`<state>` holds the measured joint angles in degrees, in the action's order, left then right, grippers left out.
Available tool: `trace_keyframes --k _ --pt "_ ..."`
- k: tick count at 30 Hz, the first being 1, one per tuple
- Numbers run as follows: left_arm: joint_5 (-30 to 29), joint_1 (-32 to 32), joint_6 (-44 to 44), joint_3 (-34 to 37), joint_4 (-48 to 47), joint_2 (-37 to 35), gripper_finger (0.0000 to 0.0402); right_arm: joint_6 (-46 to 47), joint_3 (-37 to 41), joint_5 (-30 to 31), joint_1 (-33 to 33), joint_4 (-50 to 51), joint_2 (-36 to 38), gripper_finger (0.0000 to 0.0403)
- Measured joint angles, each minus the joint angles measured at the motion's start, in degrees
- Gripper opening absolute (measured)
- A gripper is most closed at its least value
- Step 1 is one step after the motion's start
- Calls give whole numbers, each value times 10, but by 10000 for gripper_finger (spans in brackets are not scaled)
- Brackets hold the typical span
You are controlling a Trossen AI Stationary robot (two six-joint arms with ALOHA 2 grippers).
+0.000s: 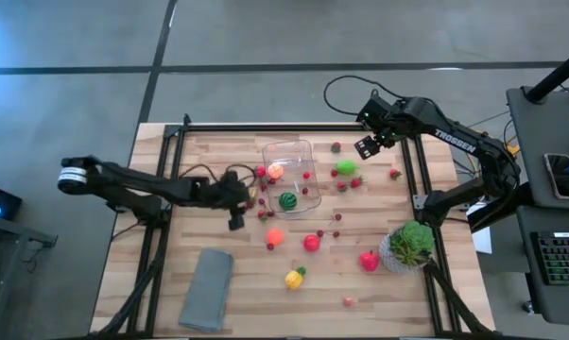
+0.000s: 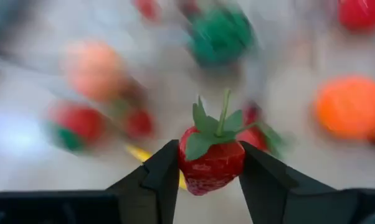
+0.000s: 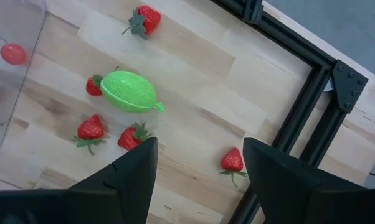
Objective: Pick and placing Produce into tupperware
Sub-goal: Put the red strawberry into the transparent container
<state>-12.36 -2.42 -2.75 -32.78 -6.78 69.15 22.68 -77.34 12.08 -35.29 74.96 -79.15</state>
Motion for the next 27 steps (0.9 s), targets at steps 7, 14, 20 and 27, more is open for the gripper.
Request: trace_keyframes --k 7,14,20,27 --pt "44 -80 126 -64 122 -25 131 -3 0 0 0 2 0 228" --pt "103 -134 113 -185 135 145 132 -9 0 2 0 8 0 228" --pt "107 -131 71 -307 -9 239 179 -27 8 31 1 101 -2 231" --pt "100 -130 76 -366 -144 277 287 -40 60 35 -6 137 -5 267"
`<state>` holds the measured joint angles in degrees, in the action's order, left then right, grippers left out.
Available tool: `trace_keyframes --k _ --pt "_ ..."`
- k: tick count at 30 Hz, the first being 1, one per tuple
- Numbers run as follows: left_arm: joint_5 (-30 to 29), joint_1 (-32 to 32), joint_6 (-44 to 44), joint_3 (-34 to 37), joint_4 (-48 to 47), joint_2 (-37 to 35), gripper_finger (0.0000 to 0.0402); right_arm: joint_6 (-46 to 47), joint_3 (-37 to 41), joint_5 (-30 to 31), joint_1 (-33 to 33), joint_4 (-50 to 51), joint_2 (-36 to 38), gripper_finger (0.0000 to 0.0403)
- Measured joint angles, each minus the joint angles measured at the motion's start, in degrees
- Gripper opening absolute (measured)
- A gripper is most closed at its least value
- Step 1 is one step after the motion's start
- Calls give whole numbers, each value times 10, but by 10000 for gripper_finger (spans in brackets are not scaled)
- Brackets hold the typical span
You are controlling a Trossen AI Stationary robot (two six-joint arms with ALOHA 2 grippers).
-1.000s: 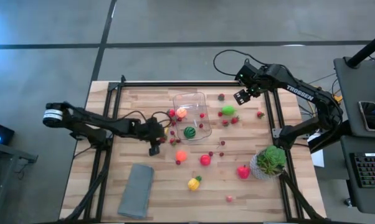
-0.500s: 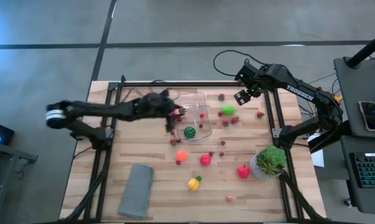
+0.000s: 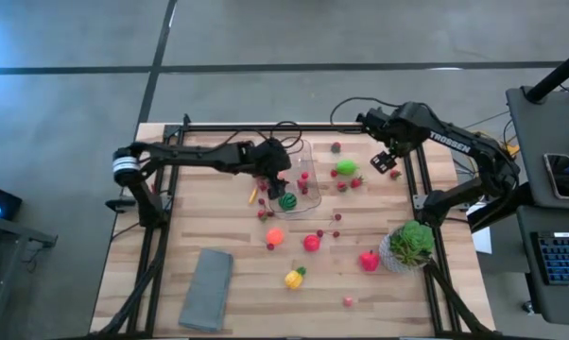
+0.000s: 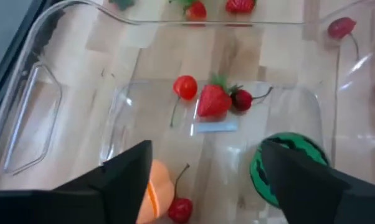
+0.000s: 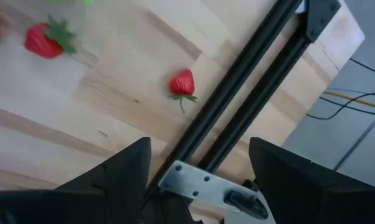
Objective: Pick and placing Produce into tupperware
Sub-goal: Put the red strawberry into the transparent container
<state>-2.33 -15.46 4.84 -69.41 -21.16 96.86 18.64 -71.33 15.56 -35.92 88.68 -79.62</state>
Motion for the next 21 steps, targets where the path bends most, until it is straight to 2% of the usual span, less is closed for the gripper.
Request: trace_keyframes --k 5,8,13,21 --pt "4 0 0 -14 -6 -60 323 -39 51 -1 -15 -46 -10 288" --pt "8 -5 -3 -16 -3 -117 326 -62 93 -5 -53 -69 -38 290" --pt "7 -11 -58 -14 -10 -196 327 -77 146 -12 -109 -85 -82 290" --pt "6 -9 -90 -12 -19 -240 327 -110 178 -69 -115 -187 -119 291"
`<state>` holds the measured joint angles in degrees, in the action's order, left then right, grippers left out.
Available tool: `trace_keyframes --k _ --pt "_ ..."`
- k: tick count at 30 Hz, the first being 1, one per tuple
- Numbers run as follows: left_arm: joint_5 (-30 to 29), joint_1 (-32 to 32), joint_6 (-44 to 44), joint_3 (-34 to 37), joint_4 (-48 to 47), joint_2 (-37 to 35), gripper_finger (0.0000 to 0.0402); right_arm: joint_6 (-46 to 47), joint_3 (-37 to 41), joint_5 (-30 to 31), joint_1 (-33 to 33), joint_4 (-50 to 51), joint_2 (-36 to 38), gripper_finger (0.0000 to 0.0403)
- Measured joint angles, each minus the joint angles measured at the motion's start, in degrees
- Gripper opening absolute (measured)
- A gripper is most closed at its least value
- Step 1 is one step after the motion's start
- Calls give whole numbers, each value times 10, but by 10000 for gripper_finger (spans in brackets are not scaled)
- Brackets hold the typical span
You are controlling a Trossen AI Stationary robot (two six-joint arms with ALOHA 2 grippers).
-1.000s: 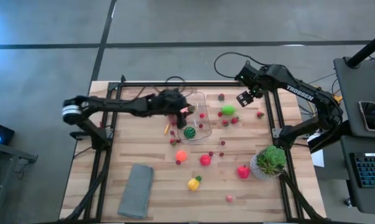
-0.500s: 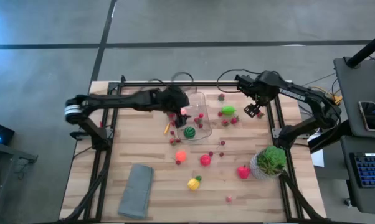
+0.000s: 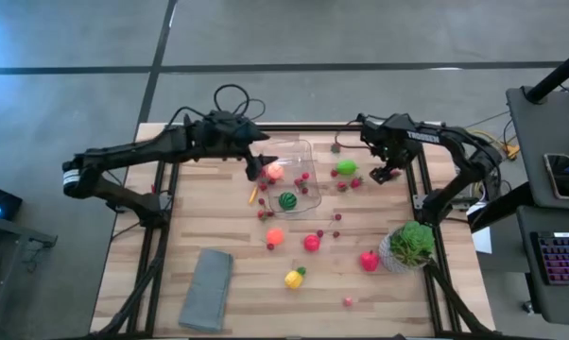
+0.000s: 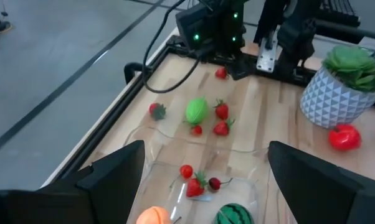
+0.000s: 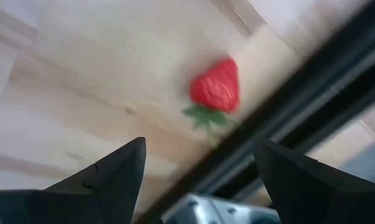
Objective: Pick and placing Produce into tupperware
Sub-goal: Put the red strawberry into the transparent container
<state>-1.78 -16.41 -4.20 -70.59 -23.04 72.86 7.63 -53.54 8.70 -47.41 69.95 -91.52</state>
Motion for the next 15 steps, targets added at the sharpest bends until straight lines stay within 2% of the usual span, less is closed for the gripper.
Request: trace_keyframes --k 8,15 --pt "0 1 -1 0 -8 7 327 -8 4 6 -14 -53 -51 288" --pt "0 1 0 1 -8 5 327 -37 4 19 -30 -67 -73 257"
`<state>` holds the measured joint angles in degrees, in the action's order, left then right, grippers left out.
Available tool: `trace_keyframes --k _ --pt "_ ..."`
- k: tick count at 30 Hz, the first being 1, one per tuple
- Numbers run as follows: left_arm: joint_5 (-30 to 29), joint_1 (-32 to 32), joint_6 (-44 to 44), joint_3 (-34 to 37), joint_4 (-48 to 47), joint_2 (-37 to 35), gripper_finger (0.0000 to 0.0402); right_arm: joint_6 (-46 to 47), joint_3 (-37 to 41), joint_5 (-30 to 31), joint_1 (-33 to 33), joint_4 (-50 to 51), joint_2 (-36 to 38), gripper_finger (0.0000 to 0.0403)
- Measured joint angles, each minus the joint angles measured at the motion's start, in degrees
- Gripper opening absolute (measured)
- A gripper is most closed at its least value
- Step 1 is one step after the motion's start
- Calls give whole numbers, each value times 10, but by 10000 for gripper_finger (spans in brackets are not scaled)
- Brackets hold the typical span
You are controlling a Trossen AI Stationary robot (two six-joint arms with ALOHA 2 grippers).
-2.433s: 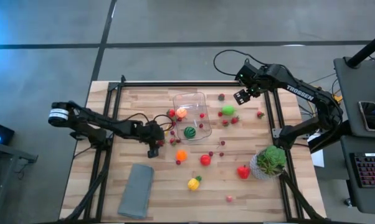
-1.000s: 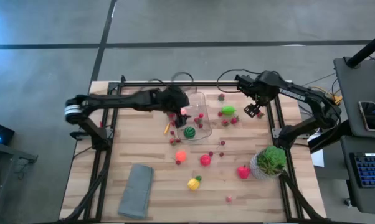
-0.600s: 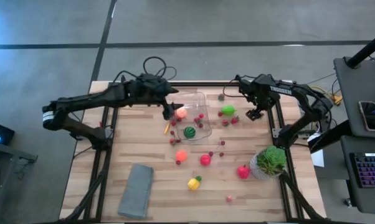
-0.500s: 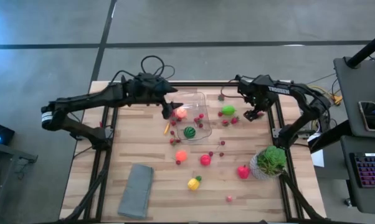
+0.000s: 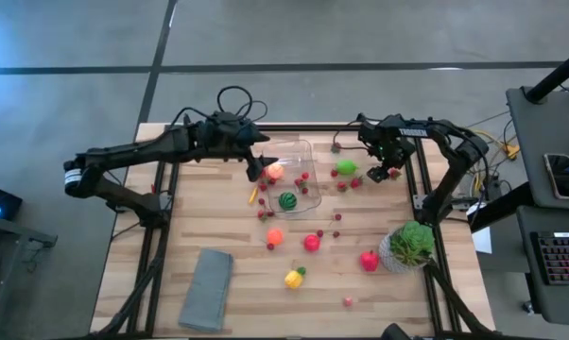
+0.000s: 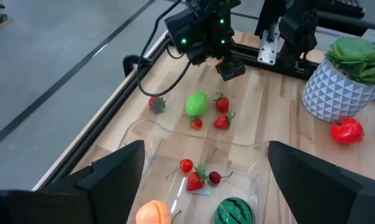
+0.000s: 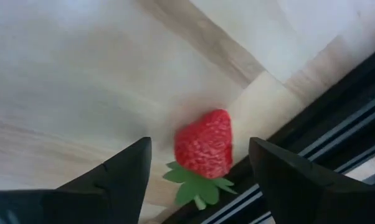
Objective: Pick and placing Produce into tupperware
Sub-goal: Put the red strawberry into the transparent container
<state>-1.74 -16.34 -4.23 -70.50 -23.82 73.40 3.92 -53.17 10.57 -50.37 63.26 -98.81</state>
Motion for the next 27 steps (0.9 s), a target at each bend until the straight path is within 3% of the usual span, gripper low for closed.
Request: trace_keyframes --k 19,27 --pt "0 0 0 0 1 -4 327 17 0 -1 1 11 5 128" --pt "0 0 0 0 -12 -4 327 44 0 -20 3 26 30 131"
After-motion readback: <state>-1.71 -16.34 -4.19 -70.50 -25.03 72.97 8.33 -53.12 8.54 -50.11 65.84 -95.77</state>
